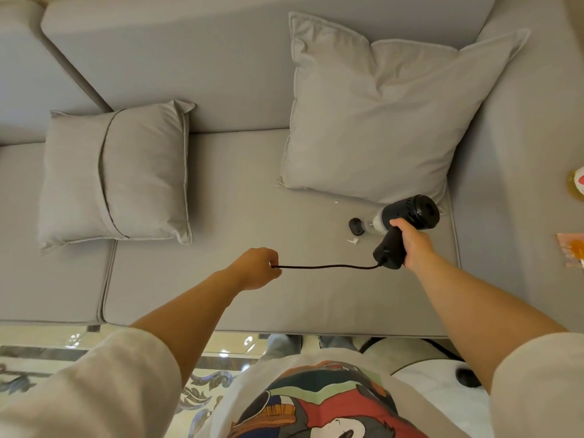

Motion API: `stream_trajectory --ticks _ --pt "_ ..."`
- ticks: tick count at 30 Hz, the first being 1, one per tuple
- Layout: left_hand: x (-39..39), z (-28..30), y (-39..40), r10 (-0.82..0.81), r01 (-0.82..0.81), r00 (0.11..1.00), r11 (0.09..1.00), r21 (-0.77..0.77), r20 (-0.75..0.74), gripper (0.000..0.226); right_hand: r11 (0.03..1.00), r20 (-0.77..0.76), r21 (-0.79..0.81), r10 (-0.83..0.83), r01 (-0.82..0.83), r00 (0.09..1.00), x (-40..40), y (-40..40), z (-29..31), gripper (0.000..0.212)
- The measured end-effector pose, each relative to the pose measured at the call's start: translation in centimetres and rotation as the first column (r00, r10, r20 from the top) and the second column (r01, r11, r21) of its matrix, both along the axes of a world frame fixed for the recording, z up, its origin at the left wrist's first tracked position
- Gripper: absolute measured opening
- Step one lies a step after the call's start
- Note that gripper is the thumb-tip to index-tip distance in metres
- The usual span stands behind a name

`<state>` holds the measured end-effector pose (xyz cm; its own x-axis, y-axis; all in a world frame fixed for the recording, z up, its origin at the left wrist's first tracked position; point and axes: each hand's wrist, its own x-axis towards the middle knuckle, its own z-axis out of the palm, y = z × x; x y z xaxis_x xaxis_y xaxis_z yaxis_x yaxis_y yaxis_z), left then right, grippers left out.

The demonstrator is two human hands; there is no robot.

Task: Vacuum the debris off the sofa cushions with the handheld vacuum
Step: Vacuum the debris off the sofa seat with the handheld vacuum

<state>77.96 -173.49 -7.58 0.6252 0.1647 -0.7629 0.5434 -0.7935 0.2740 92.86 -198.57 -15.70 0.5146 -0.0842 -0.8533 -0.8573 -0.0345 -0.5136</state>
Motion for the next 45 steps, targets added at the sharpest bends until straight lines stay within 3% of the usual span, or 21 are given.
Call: stream_trajectory --ticks 8,25,29,32,36,40,45 --pt "0.8 -0.5 -0.5 -0.006 0.006 1.000 1.000 -0.025 0.001 0.023 1.000 -0.018 -0.024 -0.014 0.013 1.000 -0.3 -1.6 0.7 0.049" --pt "-0.4 -0.5 0.9 0.017 -0.018 1.000 1.000 -0.023 -0.015 0.024 0.995 -0.031 -0.022 0.096 -0.097 0.995 -1.0 0.8 0.5 0.042" --pt "0.4 -0.7 0.3 0.003 -0.003 1.000 0.999 -0.046 -0.006 0.021 0.997 -0.015 -0.047 0.060 -0.061 0.998 -0.7 -0.3 0.7 0.043" --pt "1.3 -0.8 -0.4 -0.017 0.017 1.000 0.998 -0.058 0.001 0.013 0.993 0.054 -0.086 -0.073 0.078 0.996 -0.8 -1.5 0.8 0.042" --pt "2.5 -0.8 -1.5 -0.042 0.044 0.999 0.996 -0.076 0.022 0.021 0.981 0.099 -0.089 -0.165 0.173 0.981 0.3 -3.0 1.0 0.036" --pt "3.3 -1.0 -2.4 -0.056 0.057 0.998 0.996 -0.070 0.020 0.022 0.981 0.106 -0.056 -0.177 0.184 0.978 1.9 -3.1 1.1 0.032" --pt "3.4 -1.2 -2.1 -0.039 0.038 0.999 0.998 -0.042 -0.006 0.022 0.997 0.031 -0.032 -0.067 0.068 0.997 3.6 -2.4 0.6 0.041"
